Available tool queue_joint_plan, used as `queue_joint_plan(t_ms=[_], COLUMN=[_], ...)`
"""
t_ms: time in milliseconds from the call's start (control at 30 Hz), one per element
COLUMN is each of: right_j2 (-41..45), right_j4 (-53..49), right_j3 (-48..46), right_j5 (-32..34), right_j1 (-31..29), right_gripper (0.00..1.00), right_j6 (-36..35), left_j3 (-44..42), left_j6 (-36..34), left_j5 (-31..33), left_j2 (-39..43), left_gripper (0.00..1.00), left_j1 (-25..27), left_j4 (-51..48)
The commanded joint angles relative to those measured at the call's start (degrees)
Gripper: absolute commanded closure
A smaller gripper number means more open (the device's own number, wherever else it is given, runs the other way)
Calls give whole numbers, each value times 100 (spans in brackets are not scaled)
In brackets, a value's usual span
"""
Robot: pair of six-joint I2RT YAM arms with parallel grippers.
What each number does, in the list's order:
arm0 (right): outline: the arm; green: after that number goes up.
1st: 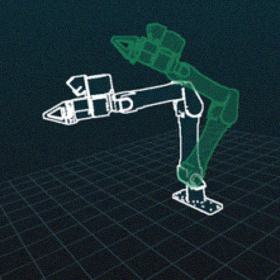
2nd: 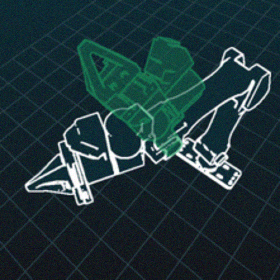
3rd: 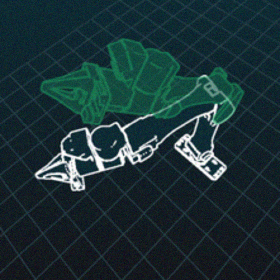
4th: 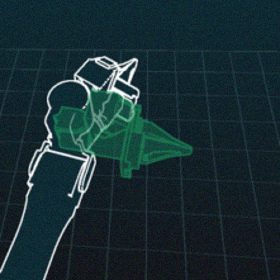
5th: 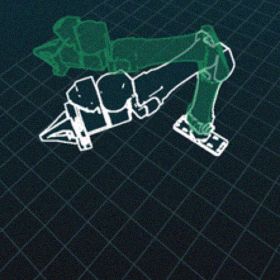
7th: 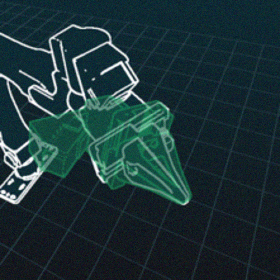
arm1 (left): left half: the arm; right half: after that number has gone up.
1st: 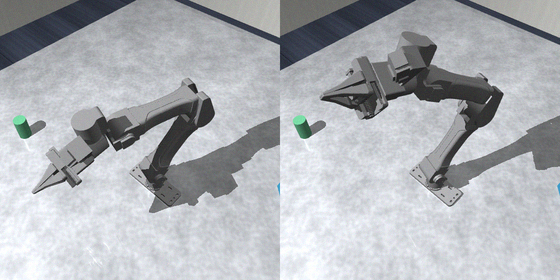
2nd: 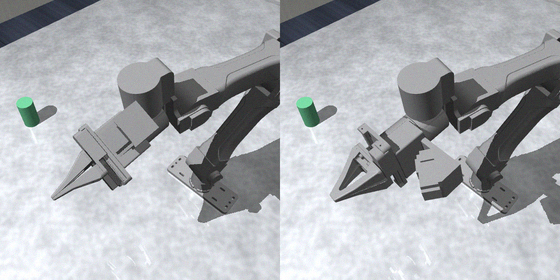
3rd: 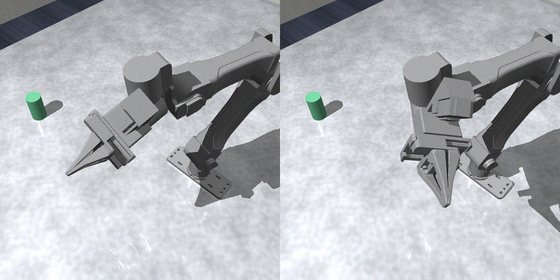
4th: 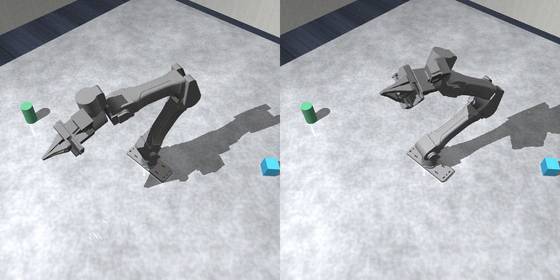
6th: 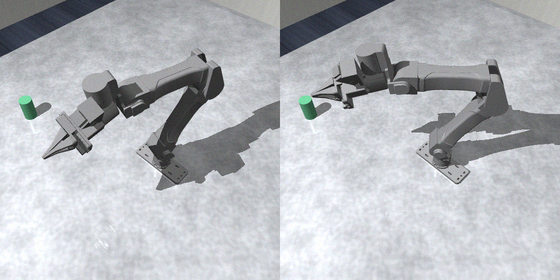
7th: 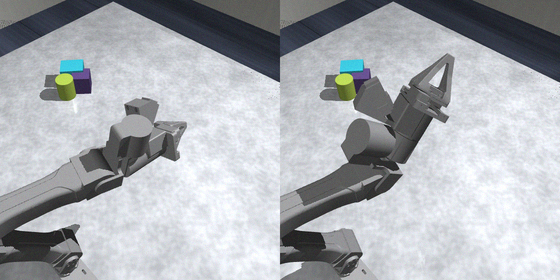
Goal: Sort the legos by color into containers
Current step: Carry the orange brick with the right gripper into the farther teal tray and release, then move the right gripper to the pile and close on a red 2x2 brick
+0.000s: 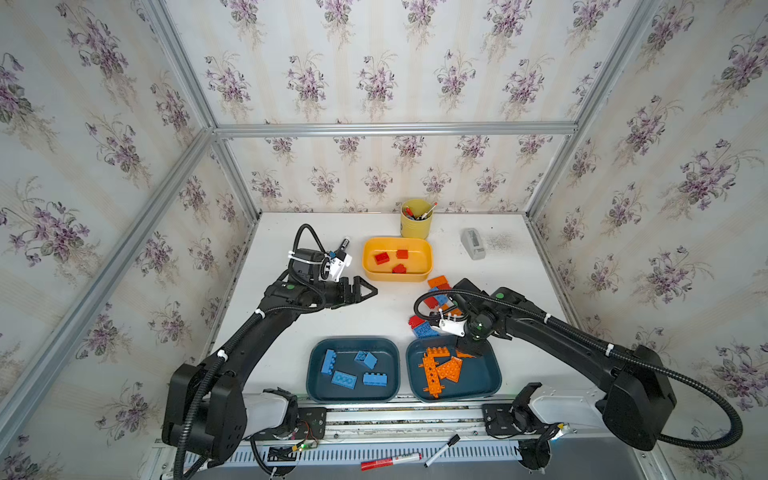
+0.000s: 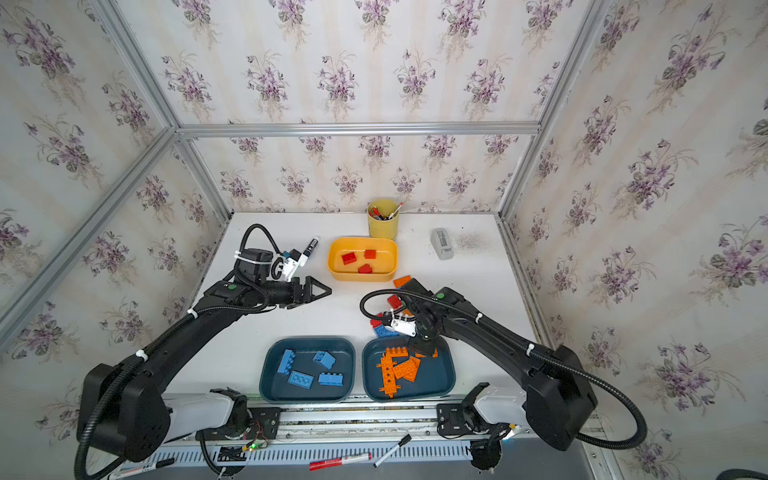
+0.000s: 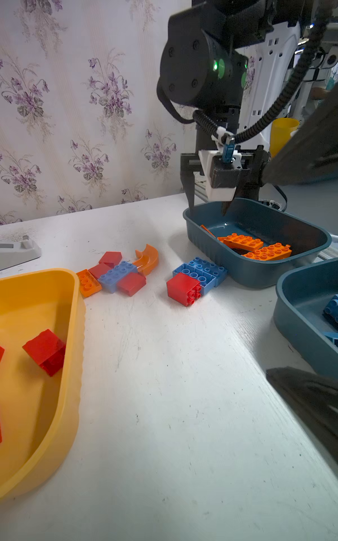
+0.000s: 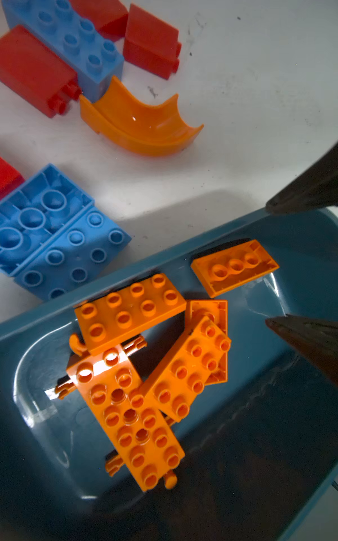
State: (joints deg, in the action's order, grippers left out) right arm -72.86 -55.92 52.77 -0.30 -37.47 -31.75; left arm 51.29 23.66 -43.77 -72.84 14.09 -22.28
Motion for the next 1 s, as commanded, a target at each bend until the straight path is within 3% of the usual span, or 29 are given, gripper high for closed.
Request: queue_joint_plan(t_ms=[0,200,467,667,967], right_j2=[171,-15,-1280,-2409,-3109], right_j4=[150,705,1083,759,940], right_j3=[241,494,1305,1905,2152], right_j5=[-306,-562,-712,-690,-539], right_j1=[-6,-14,-14,-8,-67], right_gripper=[39,37,35,34,31], right_j6=[-48,-397,-1028,-1487,-1955], left_j3=[74,40,-26,-91,-167], left_j6=[-28,-96,-191,-308,-389], left_j5=[-62,19,147,236,237], left_j2=[24,90,194,526,565], left_gripper=[1,1,1,1,1], left_j1=[-2,-11,-54,-142,-248], left_j4=[118,56,-46,-180,-206])
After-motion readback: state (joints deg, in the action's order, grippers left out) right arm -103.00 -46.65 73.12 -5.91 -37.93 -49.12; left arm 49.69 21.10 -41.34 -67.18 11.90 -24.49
